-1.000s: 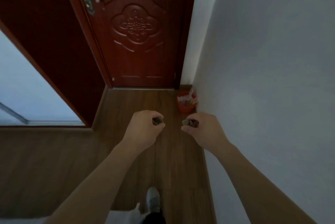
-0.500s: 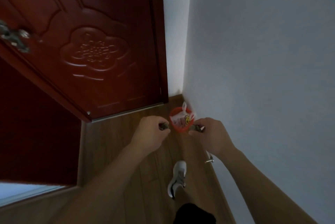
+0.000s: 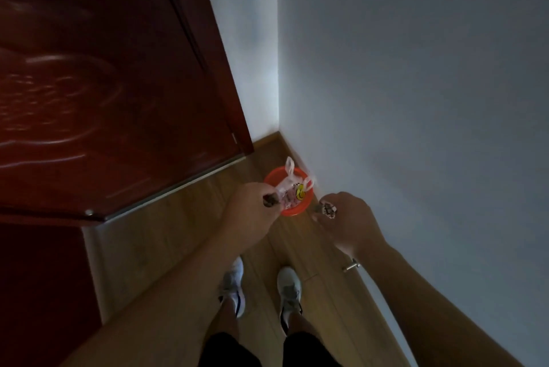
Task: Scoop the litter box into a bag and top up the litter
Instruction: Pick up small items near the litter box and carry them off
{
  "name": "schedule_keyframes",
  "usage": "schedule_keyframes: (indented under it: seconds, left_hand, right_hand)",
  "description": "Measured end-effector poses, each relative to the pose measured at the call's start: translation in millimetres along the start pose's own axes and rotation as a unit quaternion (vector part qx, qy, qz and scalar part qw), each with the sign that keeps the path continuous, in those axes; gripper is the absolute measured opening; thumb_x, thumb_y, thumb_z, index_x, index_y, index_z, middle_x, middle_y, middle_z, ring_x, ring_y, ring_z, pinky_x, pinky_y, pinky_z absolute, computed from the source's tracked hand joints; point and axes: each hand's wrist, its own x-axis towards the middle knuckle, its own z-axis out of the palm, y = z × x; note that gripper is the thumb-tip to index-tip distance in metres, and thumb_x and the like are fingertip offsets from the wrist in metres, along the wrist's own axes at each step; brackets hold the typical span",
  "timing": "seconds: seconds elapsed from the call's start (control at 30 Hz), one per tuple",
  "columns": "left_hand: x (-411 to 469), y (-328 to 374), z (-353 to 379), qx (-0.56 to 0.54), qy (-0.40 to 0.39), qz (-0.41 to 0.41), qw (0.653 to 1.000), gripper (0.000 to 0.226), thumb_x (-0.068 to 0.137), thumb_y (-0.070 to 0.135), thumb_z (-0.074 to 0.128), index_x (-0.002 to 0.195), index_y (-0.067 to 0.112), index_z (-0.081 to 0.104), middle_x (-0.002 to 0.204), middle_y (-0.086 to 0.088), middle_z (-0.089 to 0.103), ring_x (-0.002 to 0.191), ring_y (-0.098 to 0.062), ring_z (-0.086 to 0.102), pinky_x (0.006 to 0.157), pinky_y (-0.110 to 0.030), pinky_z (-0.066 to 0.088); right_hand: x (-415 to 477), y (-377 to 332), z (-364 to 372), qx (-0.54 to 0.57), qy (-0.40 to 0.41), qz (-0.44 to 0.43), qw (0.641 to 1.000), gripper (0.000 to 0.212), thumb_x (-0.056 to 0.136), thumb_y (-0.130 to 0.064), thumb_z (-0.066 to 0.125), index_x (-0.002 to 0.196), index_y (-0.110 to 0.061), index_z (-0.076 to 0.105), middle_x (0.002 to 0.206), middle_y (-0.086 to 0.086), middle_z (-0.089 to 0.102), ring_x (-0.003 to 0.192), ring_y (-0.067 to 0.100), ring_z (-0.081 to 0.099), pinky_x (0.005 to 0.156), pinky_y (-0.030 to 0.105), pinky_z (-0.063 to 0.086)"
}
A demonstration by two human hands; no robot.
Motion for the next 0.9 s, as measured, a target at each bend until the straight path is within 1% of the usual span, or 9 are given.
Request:
schedule_keyframes:
  seconds: [0.07,0.17,0.23,0.43,0.53,0.6,0.73,0.83,0.9]
  left_hand:
    - [43,-27,18,0.004,-0.024,0.014,1.000,0.005,0.082,0.017,0.078,0.086,0.016,0.075,0.081,0.009,0.071,0.072,0.000,0.065,0.063,-0.012,0.049]
    - [104,-73,55,0.004,-0.048,0.035,0.998,0.008,0.083,0.020,0.077,0.090,0.017,0.077,0.084,0.007,0.074,0.076,-0.003,0.069,0.068,-0.018,0.056]
    - [144,-104,87,-0.004,-0.062,0.048,0.997,0.009,0.083,0.018,0.077,0.092,0.017,0.078,0.087,0.007,0.075,0.078,-0.003,0.070,0.071,-0.018,0.057]
    - [234,-216,204,0.005,-0.087,0.053,0.995,0.003,0.082,0.015,0.078,0.084,0.016,0.076,0.079,0.007,0.074,0.070,-0.003,0.068,0.065,-0.027,0.059]
    - [266,-275,265,0.020,-0.096,0.053,0.994,0.008,0.081,0.014,0.079,0.089,0.015,0.077,0.083,0.005,0.075,0.073,-0.003,0.069,0.068,-0.025,0.059]
    - [285,-307,301,0.032,-0.095,0.056,0.993,0.010,0.082,0.013,0.078,0.092,0.013,0.077,0.086,0.002,0.076,0.076,-0.005,0.070,0.069,-0.023,0.059]
    - [319,-355,360,0.059,-0.090,0.069,0.992,0.009,0.081,0.008,0.074,0.088,0.012,0.076,0.083,-0.001,0.075,0.075,-0.011,0.070,0.069,-0.032,0.059]
    - [333,-373,385,0.084,-0.084,0.065,0.991,0.023,0.082,0.012,0.077,0.105,0.015,0.073,0.103,0.000,0.073,0.094,-0.013,0.069,0.078,-0.020,0.054]
    - [339,-382,393,0.075,-0.092,0.067,0.991,0.048,0.081,0.013,0.080,0.126,0.021,0.064,0.128,0.003,0.063,0.114,-0.013,0.062,0.090,-0.018,0.049]
  right_hand:
    - [39,10,18,-0.010,0.008,0.015,1.000,0.016,0.092,-0.039,0.063,0.102,-0.029,0.069,0.096,-0.002,0.062,0.090,0.016,0.056,0.075,0.028,0.036]
    - [96,33,57,0.002,0.016,0.056,0.998,0.016,0.092,-0.038,0.063,0.101,-0.027,0.071,0.097,-0.002,0.064,0.089,0.015,0.056,0.074,0.027,0.035]
    - [138,53,90,0.001,0.013,0.071,0.997,0.019,0.092,-0.039,0.063,0.103,-0.024,0.071,0.099,-0.001,0.066,0.090,0.015,0.058,0.074,0.026,0.035]
    - [259,122,209,-0.010,-0.018,0.068,0.998,0.024,0.094,-0.033,0.060,0.114,-0.023,0.071,0.112,0.000,0.069,0.099,0.016,0.063,0.081,0.023,0.043]
    - [312,164,268,-0.018,-0.015,0.073,0.997,0.023,0.094,-0.031,0.060,0.111,-0.022,0.072,0.108,0.001,0.071,0.092,0.016,0.067,0.077,0.025,0.049]
    - [340,193,303,-0.033,-0.019,0.072,0.997,0.024,0.094,-0.031,0.060,0.112,-0.020,0.072,0.107,0.002,0.072,0.090,0.016,0.068,0.071,0.022,0.046]
    - [382,238,356,-0.053,-0.027,0.069,0.996,0.028,0.093,-0.033,0.060,0.116,-0.020,0.070,0.108,0.002,0.072,0.091,0.017,0.068,0.072,0.022,0.047]
    - [401,260,383,-0.039,-0.025,0.064,0.997,0.027,0.093,-0.036,0.062,0.115,-0.023,0.070,0.105,-0.001,0.073,0.084,0.009,0.066,0.070,0.018,0.045]
    - [409,265,394,0.003,-0.005,0.051,0.999,0.028,0.092,-0.040,0.062,0.113,-0.023,0.069,0.101,-0.004,0.073,0.082,0.007,0.067,0.066,0.017,0.048]
